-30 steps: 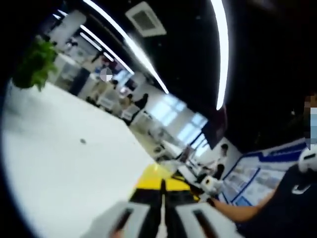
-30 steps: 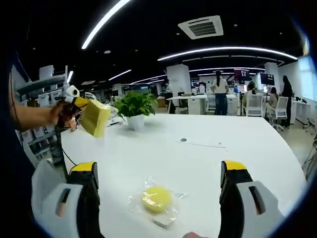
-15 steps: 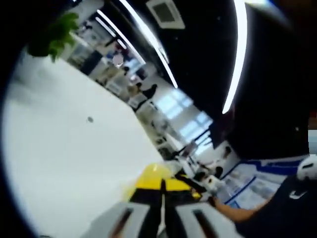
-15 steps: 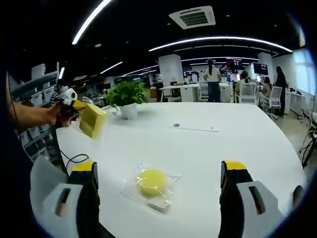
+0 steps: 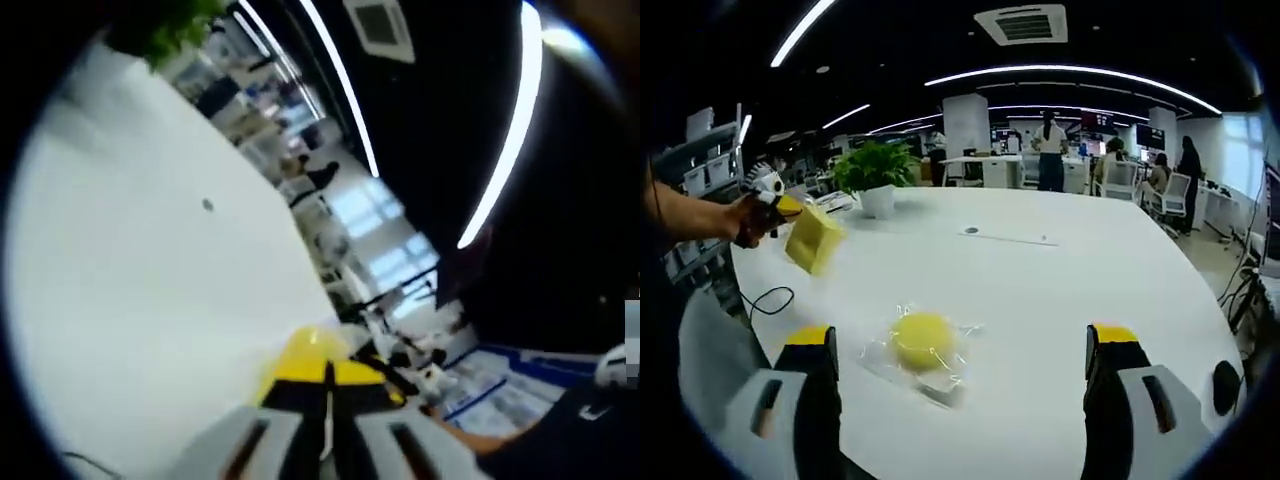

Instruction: Compare the silicone blocks by pressing each to a similar depth, holding the contact briefly, and releasing to observe deformation and rebound differences across the visible hardness samples.

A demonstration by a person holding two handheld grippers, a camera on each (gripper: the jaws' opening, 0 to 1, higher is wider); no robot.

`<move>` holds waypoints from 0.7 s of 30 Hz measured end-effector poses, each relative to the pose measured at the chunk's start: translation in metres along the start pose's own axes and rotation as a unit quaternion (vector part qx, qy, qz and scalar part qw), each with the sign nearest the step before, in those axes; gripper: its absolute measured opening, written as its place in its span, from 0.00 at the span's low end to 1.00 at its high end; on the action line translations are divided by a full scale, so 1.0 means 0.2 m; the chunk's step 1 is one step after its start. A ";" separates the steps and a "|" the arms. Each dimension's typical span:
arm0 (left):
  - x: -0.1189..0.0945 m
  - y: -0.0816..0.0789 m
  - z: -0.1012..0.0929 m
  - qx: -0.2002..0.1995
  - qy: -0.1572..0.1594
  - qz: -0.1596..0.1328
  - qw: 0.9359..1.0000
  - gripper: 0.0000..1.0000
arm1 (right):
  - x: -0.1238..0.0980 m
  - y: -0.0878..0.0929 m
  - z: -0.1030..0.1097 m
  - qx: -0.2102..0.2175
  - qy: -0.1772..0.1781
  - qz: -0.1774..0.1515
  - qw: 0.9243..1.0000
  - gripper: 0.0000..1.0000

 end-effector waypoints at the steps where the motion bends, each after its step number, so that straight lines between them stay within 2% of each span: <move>1: 0.00 0.01 0.01 -0.006 -0.001 0.002 1.000 0.00 | 0.00 0.00 0.00 0.004 -0.001 -0.001 1.000 0.97; 7: 0.00 0.06 0.14 -0.036 -0.010 0.012 0.999 0.00 | -0.01 0.02 0.01 0.004 0.006 0.003 1.000 0.97; 10: 0.00 0.10 0.22 -0.046 -0.021 0.019 0.999 0.00 | -0.02 0.03 0.00 0.009 0.015 0.004 1.000 0.97; 12: 0.00 0.12 0.27 -0.048 -0.030 0.024 0.998 0.00 | -0.03 0.02 -0.02 0.014 0.019 -0.007 1.000 0.97; 14: 0.00 0.14 0.31 -0.052 -0.036 0.027 0.998 0.00 | -0.03 0.02 -0.01 0.016 0.021 0.000 1.000 0.97; 18: 0.02 0.14 0.37 -0.050 -0.044 0.030 0.997 0.00 | -0.05 0.03 -0.01 0.019 0.030 0.002 0.999 0.97; 20: 0.03 0.16 0.39 -0.042 -0.057 0.034 0.997 0.00 | -0.06 0.03 -0.01 0.020 0.034 0.002 0.999 0.97; 21: 0.04 0.18 0.41 -0.025 -0.071 0.041 0.996 0.00 | -0.06 0.04 -0.01 0.022 0.035 0.003 0.999 0.97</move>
Point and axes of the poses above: the point that each gripper's makers call its tool centre point, and the gripper's own axes: x roughly forward along the fingers, z roughly to its left, y roughly out of its underside, the point moved 4 cm from there along -x, roughly backward along the fingers, and after that the axes turned 13 degrees about x, right-handed, at the moved point
